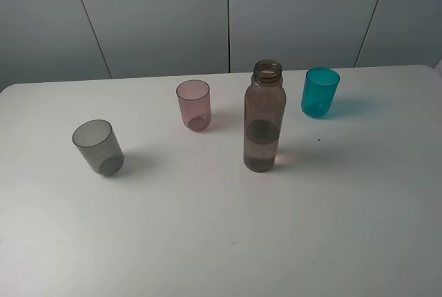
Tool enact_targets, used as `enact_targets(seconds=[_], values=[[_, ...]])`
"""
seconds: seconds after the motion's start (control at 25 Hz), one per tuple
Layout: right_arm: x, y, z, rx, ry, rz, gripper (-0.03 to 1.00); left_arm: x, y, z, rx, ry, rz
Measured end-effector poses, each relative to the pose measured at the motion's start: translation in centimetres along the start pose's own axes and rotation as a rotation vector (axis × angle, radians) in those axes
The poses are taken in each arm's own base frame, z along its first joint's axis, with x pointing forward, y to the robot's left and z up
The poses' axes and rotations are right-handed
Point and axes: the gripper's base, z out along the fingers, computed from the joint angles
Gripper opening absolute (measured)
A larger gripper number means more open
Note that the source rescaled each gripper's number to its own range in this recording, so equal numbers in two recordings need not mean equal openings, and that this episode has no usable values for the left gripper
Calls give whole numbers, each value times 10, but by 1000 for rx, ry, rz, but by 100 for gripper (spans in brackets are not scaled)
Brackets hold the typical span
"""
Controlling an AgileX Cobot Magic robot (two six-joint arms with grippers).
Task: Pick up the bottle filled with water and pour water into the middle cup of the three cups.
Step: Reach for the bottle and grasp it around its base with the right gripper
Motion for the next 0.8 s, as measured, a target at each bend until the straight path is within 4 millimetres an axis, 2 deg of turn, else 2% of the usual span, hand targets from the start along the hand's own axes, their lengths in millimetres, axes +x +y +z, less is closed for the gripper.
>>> enact_targets(seconds=[0.8], values=[[0, 0, 0, 0, 0, 0, 100, 0, 0, 0, 0, 0, 3]])
